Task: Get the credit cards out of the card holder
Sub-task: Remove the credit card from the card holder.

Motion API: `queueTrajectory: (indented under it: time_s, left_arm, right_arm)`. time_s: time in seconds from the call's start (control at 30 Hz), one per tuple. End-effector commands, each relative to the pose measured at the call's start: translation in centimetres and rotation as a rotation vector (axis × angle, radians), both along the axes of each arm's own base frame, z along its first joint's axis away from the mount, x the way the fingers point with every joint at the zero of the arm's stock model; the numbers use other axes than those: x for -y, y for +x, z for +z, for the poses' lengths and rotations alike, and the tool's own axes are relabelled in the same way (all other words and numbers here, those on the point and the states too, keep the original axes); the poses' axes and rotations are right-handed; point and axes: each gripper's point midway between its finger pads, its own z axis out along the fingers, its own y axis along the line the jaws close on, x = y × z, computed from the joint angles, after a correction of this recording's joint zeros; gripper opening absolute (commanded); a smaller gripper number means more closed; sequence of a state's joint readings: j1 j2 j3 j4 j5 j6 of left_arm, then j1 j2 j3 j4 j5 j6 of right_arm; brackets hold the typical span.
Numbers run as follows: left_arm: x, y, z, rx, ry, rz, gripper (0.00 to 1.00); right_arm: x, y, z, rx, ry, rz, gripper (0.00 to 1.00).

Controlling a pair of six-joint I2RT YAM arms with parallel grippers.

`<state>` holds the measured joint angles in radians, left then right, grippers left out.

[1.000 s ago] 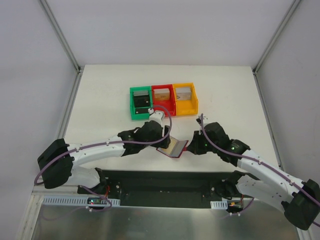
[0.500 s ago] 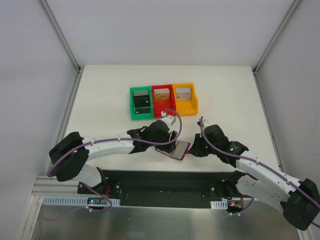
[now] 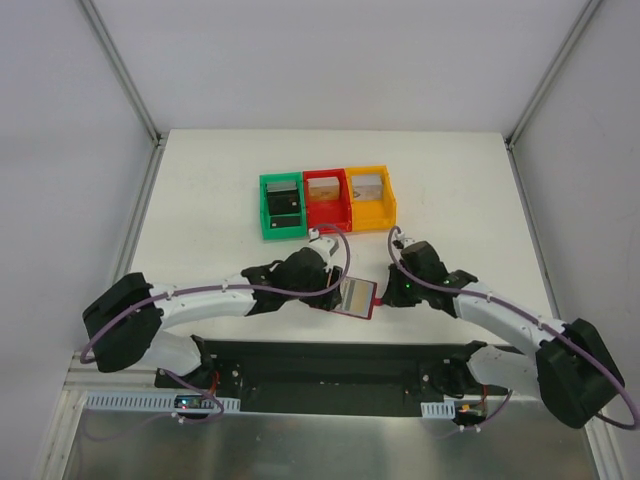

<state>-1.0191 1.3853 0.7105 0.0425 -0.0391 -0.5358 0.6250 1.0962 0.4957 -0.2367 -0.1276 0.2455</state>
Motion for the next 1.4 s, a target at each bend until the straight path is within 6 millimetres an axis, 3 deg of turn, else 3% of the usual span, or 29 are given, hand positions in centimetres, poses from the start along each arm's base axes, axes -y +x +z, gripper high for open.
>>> queueTrajectory:
  time_s: [0.0, 0.3, 0.73, 0.97, 1.0, 1.07, 1.13, 1.2, 1.37]
  left_arm:
    - [-1.4, 1.1, 1.8, 0.051, -0.044, 0.092, 0.59]
    - [-3.7, 0.8, 1.2, 0.042, -0.042, 0.151, 0.59]
    - [-4.0, 1.2, -0.5, 0.002, -0.002, 0.182, 0.58]
    - [-3.6, 1.5, -0.1, 0.006, -0.008, 0.179, 0.57]
    - [-3.6, 1.5, -0.1, 0.006, -0.009, 0.179, 0.57]
    - [-3.5, 1.5, 0.2, 0.009, -0.017, 0.174, 0.57]
    - [-3.4, 1.5, 0.4, -0.005, -0.031, 0.171, 0.58]
    - [-3.3, 1.4, 0.4, -0.070, -0.082, 0.168, 0.57]
    - [-3.6, 2.1, 1.5, -0.104, -0.178, 0.162, 0.55]
  right_arm:
    - [-0.8, 3.1, 1.3, 0.066, 0.019, -0.013, 0.00]
    - [-2.0, 4.9, 1.3, 0.048, 0.042, -0.004, 0.00]
    - [-0.6, 1.6, -0.3, 0.014, 0.072, -0.023, 0.00]
    - [-0.3, 1.8, 0.1, 0.028, 0.065, -0.038, 0.02]
    - [-0.3, 1.9, 0.4, 0.035, 0.063, -0.042, 0.06]
    - [0.0, 2.3, 1.3, 0.054, 0.055, -0.059, 0.28]
    - [0.2, 2.6, 2.4, 0.080, 0.052, -0.072, 0.43]
    - [0.6, 2.9, 3.7, 0.108, 0.043, -0.085, 0.53]
    - [1.6, 3.2, 6.1, 0.147, -0.024, -0.070, 0.63]
